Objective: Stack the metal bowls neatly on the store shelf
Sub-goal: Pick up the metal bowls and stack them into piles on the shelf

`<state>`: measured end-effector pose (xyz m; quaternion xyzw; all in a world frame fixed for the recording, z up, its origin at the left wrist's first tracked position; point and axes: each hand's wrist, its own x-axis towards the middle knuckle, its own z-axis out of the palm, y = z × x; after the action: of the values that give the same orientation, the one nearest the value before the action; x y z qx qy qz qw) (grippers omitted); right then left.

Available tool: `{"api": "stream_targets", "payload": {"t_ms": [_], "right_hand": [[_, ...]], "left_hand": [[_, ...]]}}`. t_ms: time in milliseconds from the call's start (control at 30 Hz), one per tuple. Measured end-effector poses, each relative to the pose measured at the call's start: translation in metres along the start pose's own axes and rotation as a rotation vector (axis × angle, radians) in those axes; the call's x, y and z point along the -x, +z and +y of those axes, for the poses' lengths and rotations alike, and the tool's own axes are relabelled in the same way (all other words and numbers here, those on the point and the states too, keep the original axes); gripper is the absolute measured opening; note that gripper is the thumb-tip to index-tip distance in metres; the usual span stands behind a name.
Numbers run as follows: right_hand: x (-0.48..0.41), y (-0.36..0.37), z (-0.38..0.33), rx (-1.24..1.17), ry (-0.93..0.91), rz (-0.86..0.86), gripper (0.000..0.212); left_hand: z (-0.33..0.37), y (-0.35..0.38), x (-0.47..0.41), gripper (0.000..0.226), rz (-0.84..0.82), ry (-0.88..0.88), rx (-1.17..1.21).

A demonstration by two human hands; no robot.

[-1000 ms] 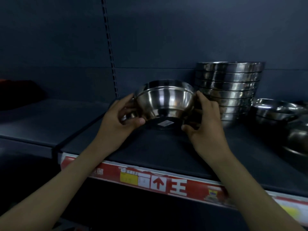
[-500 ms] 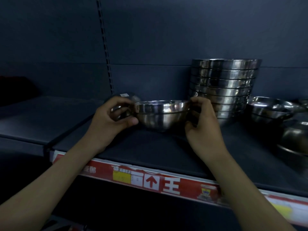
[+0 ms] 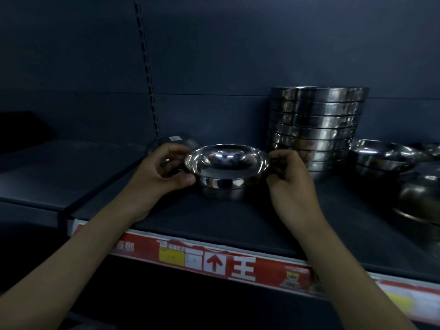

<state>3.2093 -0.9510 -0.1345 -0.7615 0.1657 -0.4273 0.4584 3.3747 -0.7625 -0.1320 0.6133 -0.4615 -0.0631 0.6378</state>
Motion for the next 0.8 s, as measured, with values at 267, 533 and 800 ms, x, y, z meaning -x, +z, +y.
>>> {"api": "stream_targets", "payload": {"t_ms": [267, 533, 800], "right_hand": [[0.010, -0.004, -0.017, -0.036, 0.032, -0.133, 0.054], [0.012, -0.003, -0.022, 0.020, -0.071, -0.188, 0.053], [0.000, -0.008, -0.052, -0.154, -0.237, 0.021, 0.061]], "left_hand": [[-0.002, -0.001, -0.002, 0.095, -0.096, -0.173, 0.072], [0.004, -0.001, -0.003, 0.096, -0.068, -0.128, 0.067], [0.047, 0.008, -0.020, 0.070, 0.074, 0.102, 0.115]]}}
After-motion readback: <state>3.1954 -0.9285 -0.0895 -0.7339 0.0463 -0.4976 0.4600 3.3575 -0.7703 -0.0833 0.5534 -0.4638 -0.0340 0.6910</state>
